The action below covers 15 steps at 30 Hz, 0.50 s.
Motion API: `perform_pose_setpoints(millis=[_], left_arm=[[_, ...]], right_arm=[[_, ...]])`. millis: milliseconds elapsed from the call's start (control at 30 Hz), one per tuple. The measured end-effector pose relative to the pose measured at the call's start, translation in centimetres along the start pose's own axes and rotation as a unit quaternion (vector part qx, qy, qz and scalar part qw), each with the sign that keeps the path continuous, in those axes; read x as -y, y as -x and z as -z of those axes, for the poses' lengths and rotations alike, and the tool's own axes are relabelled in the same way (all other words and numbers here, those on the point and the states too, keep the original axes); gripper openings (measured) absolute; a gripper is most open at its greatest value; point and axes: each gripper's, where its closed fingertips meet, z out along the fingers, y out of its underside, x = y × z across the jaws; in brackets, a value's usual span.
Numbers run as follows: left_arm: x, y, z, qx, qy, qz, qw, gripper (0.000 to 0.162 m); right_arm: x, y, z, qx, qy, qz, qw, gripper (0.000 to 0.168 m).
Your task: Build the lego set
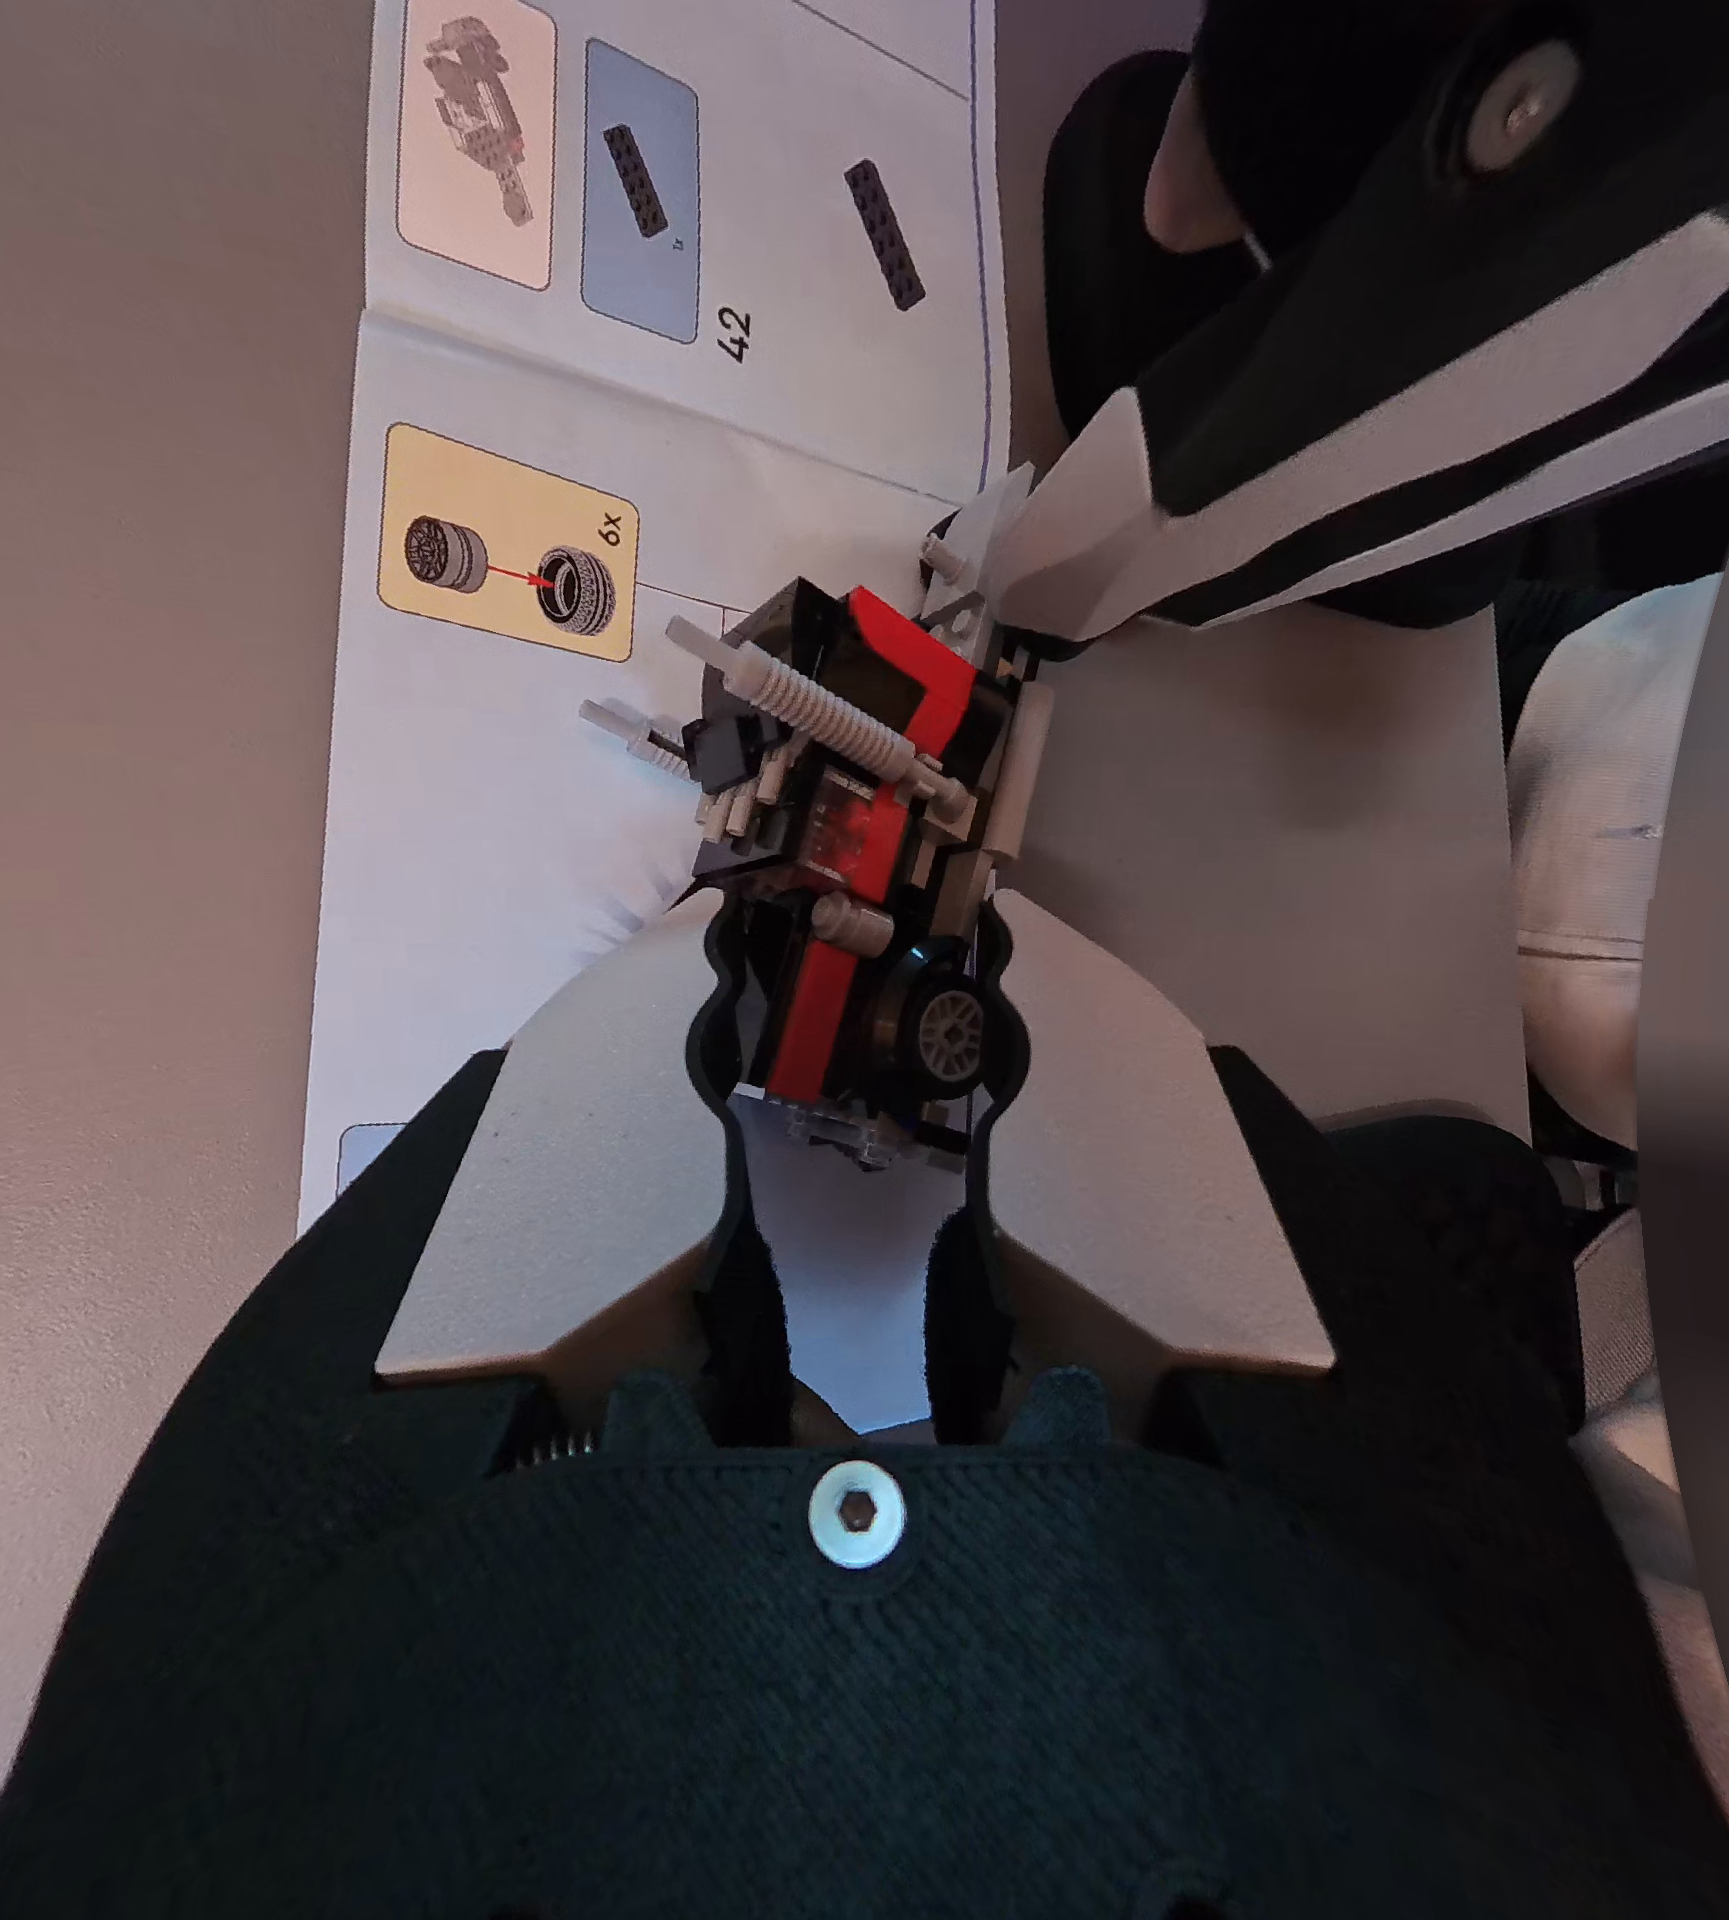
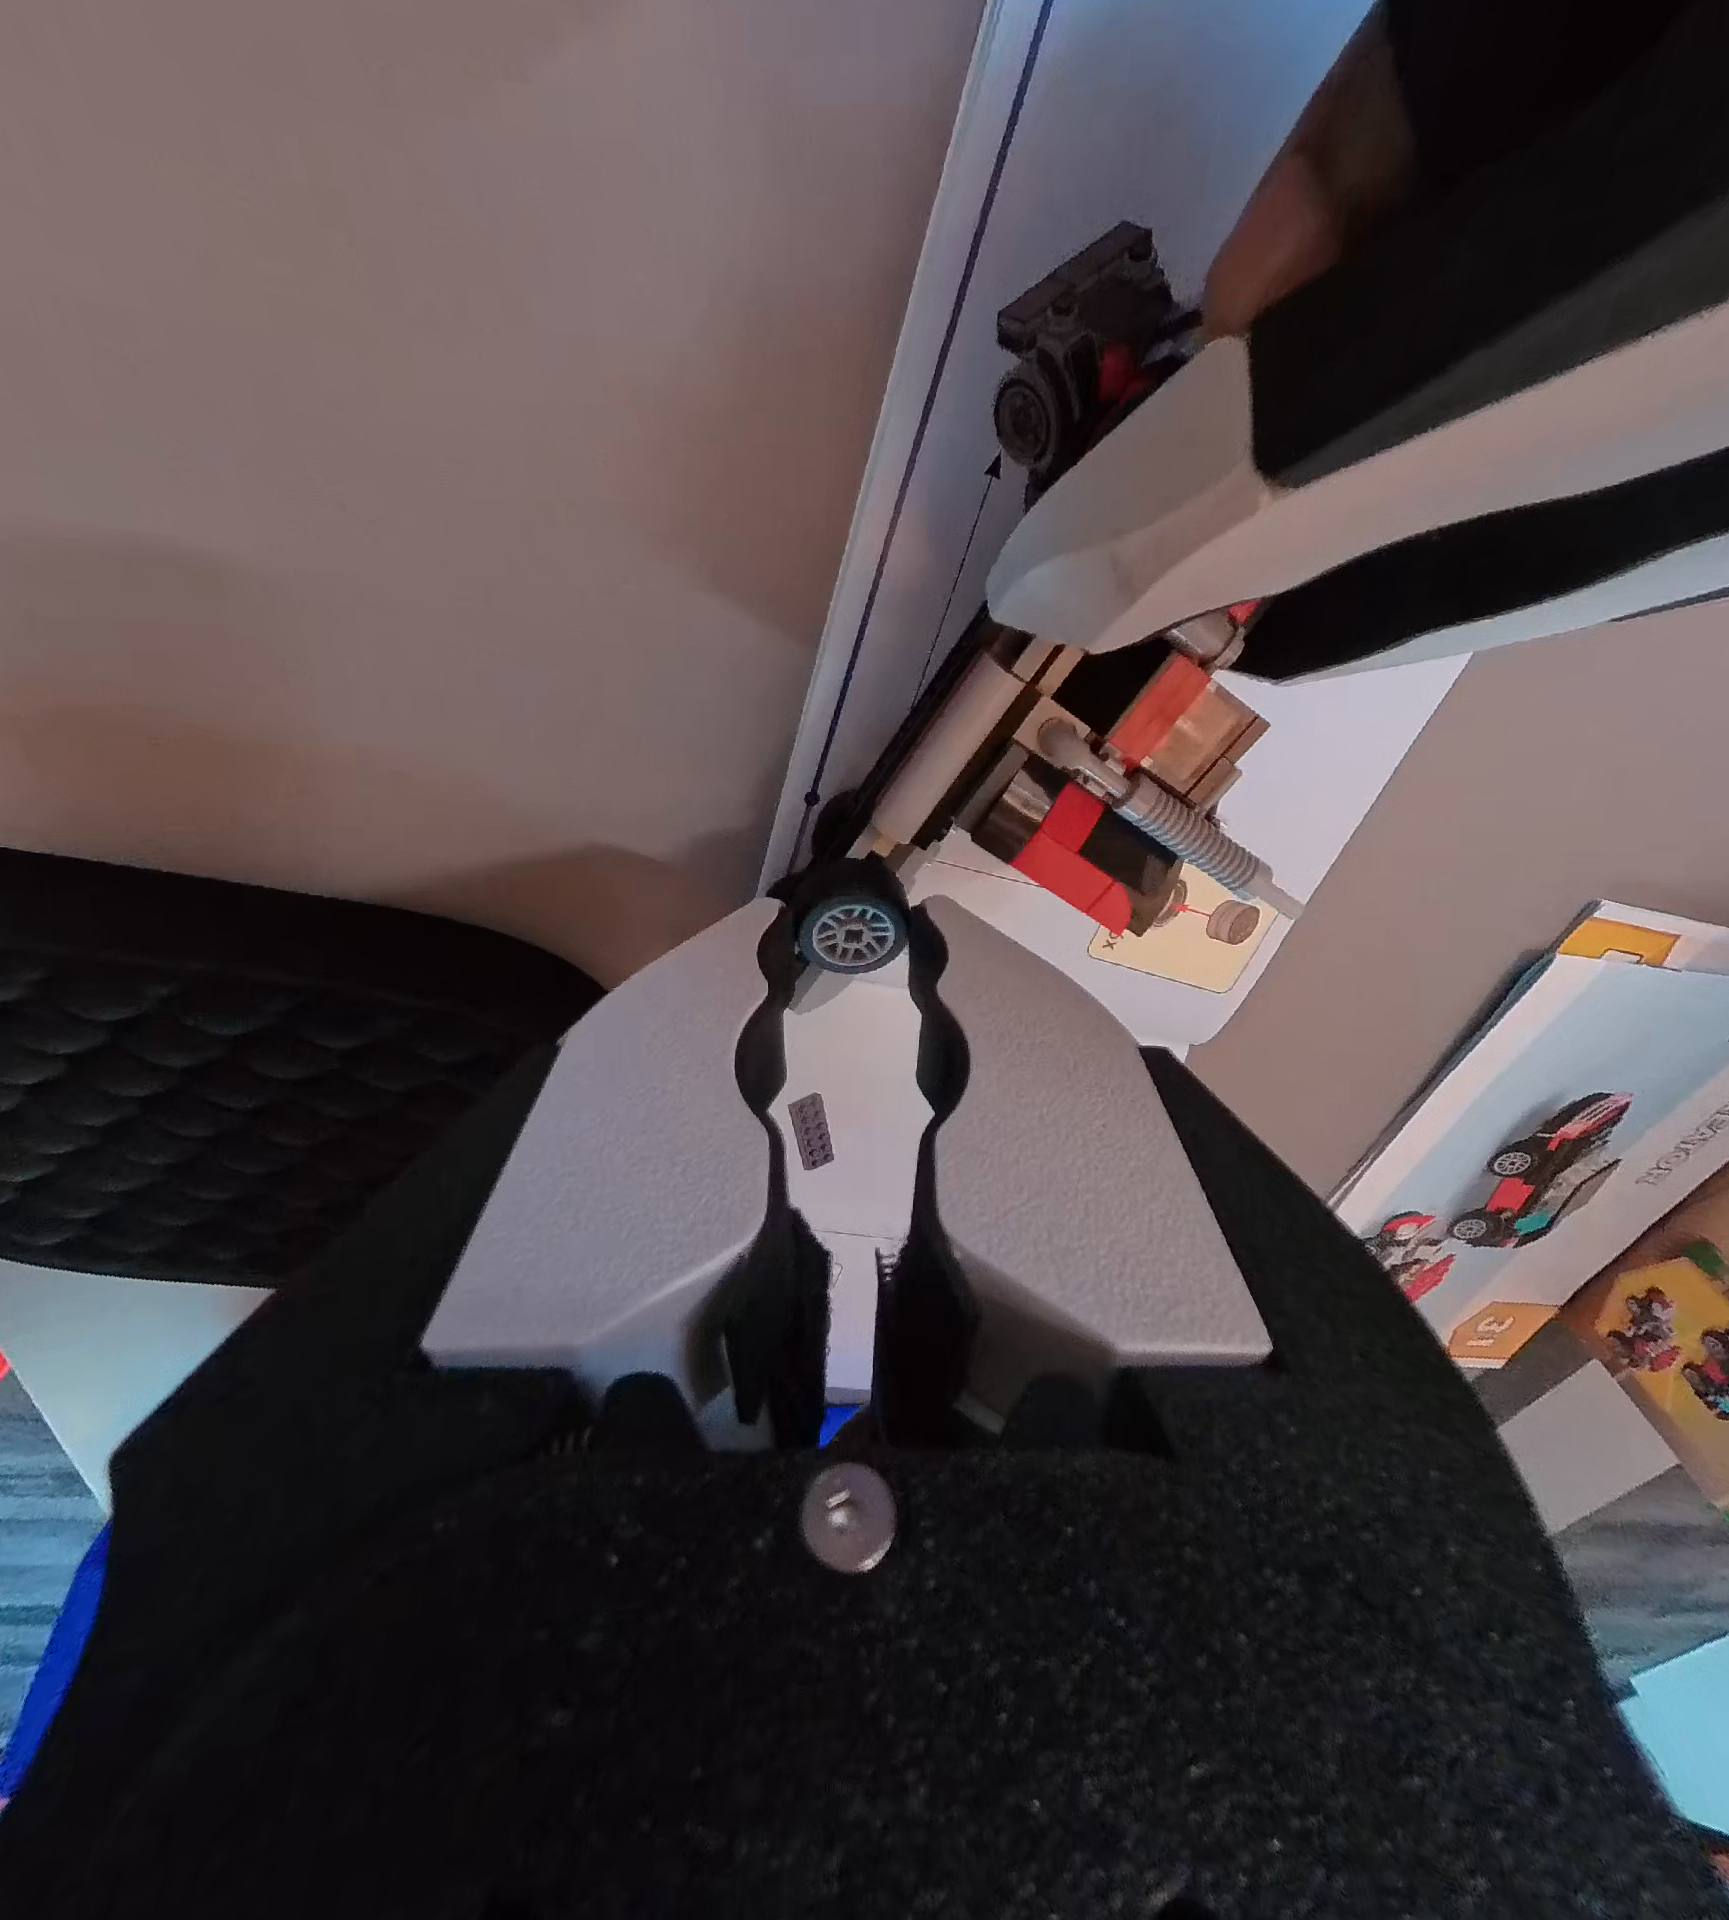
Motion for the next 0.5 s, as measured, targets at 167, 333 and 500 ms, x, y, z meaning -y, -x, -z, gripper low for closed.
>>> perform_pose_setpoints(millis=[167,333,500], left_arm=[[-0.01,-0.01,-0.01,-0.004,-0.003,0.002,1.000,0.043],[0.02,0.02,-0.02,-0.006,-0.004,0.003,1.000,0.043],[0.03,0.03,-0.04,-0.004,-0.004,0.006,1.000,0.043]], right_arm=[[-0.26,0.00,-0.25,-0.007,-0.002,-0.003,1.000,0.021],[-0.27,-0.01,-0.24,-0.008,0.008,-0.013,1.000,0.021],[-0.29,-0.04,-0.25,-0.025,0.073,0.032,0.996,0.021]])
